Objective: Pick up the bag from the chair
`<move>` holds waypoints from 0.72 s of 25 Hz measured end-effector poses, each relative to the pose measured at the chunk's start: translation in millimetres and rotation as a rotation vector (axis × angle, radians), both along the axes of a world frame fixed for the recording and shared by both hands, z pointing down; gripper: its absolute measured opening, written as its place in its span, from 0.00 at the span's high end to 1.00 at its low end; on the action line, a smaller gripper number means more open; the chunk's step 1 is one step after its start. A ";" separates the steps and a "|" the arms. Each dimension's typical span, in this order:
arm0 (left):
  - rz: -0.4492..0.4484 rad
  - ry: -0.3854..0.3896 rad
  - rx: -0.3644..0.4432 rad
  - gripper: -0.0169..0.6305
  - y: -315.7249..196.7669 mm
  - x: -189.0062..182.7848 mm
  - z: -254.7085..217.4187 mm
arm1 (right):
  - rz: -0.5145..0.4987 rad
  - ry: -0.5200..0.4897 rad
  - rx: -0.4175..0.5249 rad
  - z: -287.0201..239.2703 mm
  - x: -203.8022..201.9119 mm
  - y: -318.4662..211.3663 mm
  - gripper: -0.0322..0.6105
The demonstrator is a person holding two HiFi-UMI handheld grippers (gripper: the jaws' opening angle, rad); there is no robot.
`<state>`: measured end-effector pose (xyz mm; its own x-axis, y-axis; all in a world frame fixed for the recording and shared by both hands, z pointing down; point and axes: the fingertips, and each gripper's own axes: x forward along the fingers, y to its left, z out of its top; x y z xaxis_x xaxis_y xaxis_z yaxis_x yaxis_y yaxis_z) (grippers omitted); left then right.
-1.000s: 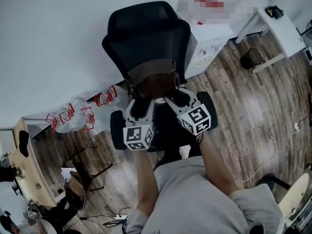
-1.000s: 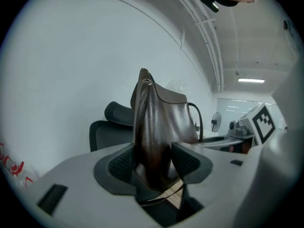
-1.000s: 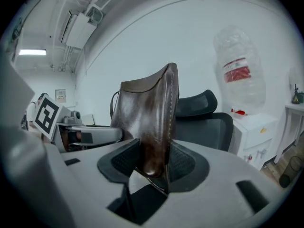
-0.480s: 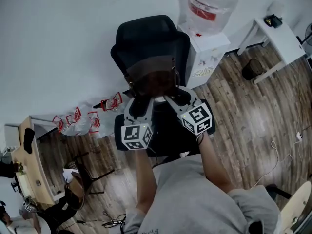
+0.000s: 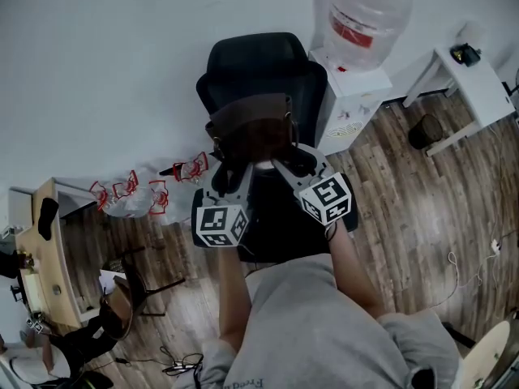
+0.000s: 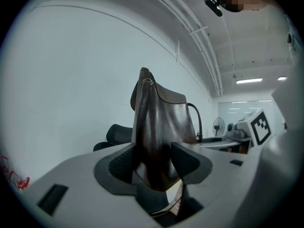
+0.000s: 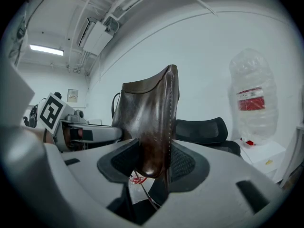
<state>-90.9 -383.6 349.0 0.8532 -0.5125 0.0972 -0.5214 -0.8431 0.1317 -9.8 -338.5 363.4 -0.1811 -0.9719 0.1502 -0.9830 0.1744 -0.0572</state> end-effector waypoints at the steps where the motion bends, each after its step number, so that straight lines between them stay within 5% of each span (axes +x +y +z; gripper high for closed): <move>1: 0.000 -0.002 0.002 0.63 -1.3 0.0 0.0 | -0.001 0.002 0.000 0.1 -0.1 -1.3 0.65; 18: -0.011 -0.025 -0.002 0.63 -10.8 -10.0 6.6 | -0.002 0.006 -0.019 7.0 -11.1 -10.5 0.66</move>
<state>-100.9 -394.4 355.5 0.8447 -0.5218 0.1193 -0.5340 -0.8369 0.1201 -20.9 -348.9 370.4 -0.1822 -0.9685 0.1695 -0.9830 0.1753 -0.0548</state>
